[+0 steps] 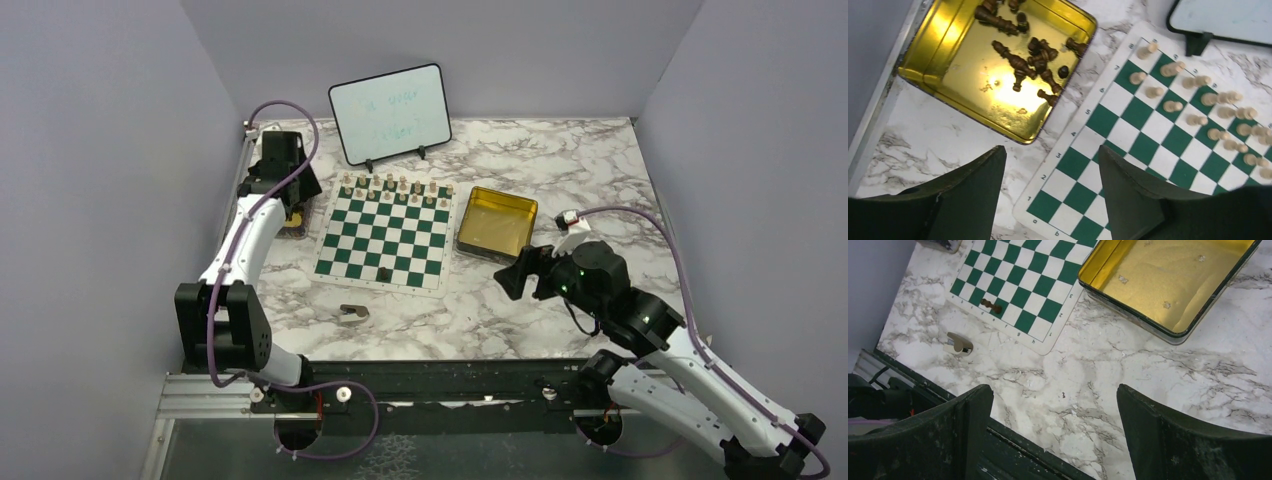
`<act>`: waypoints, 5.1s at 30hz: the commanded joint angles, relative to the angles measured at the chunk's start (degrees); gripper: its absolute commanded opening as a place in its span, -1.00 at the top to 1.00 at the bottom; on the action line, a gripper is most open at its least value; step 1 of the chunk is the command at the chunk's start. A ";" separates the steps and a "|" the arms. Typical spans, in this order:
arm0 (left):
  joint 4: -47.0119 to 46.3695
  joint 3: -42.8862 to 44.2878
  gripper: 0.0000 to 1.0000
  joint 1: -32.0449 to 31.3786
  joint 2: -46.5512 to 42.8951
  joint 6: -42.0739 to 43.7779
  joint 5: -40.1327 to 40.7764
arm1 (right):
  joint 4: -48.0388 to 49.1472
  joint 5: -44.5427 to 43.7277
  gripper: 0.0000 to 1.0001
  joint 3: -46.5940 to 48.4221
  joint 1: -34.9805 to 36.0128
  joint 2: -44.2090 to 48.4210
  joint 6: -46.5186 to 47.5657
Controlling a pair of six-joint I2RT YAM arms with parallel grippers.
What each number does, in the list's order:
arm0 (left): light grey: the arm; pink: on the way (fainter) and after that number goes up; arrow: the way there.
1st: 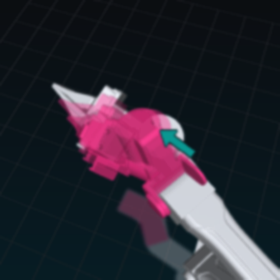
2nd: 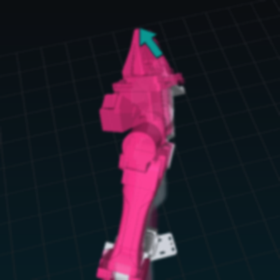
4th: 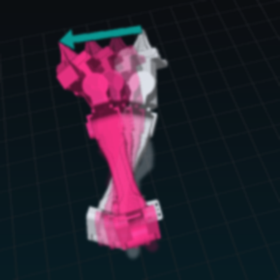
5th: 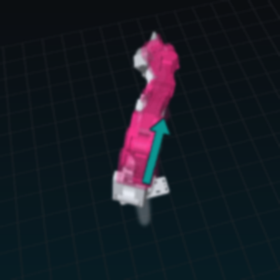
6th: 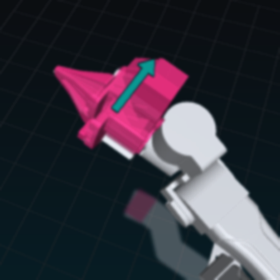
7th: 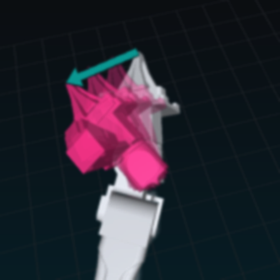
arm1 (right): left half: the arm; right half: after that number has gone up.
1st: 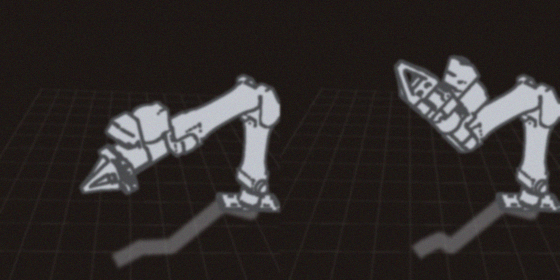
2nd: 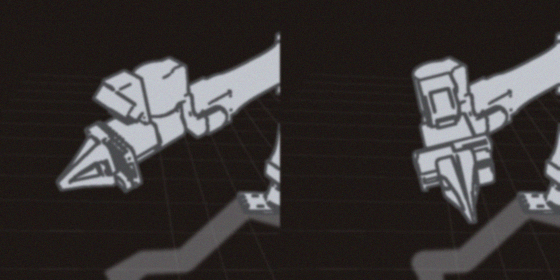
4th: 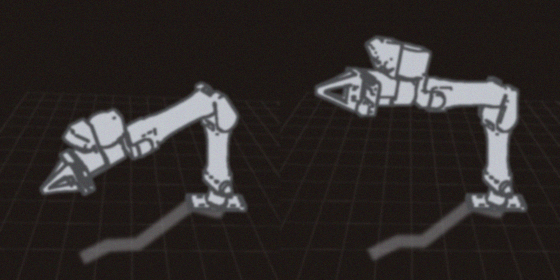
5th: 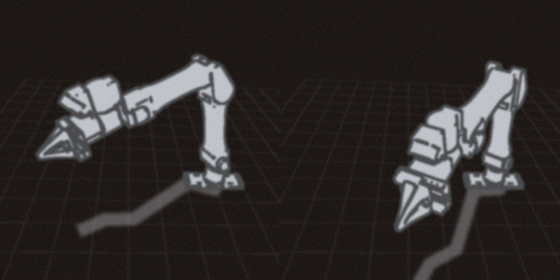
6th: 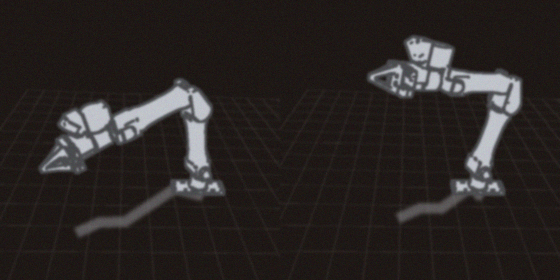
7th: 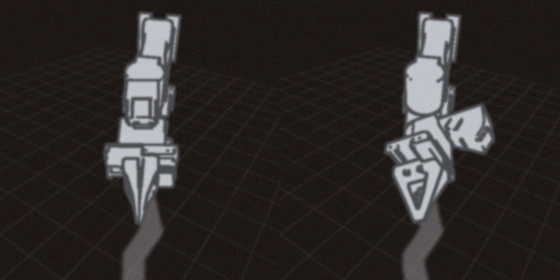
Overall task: Set up the chess pieces on the board
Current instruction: Pick up the chess piece from the storage box, then place the chess piece on the chessboard.
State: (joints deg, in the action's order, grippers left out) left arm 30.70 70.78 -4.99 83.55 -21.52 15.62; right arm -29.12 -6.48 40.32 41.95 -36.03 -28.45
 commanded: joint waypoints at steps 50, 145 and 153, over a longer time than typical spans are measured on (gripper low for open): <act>-6.31 16.00 0.21 13.87 29.37 4.22 -10.03 | 4.21 0.02 -1.00 0.49 0.32 -2.54 0.40; 9.82 -3.45 0.87 -4.28 -8.01 2.38 -8.18 | -3.64 -3.58 -1.00 2.34 0.32 4.29 0.70; 9.31 -11.28 0.86 -6.79 -10.24 0.52 -8.73 | -2.93 -3.43 -1.00 2.01 0.32 3.46 0.11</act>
State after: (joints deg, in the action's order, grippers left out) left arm 39.57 62.61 -10.00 74.87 -19.73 5.56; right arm -31.66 -8.73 41.95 41.95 -32.36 -28.45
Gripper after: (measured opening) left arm 0.068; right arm 0.998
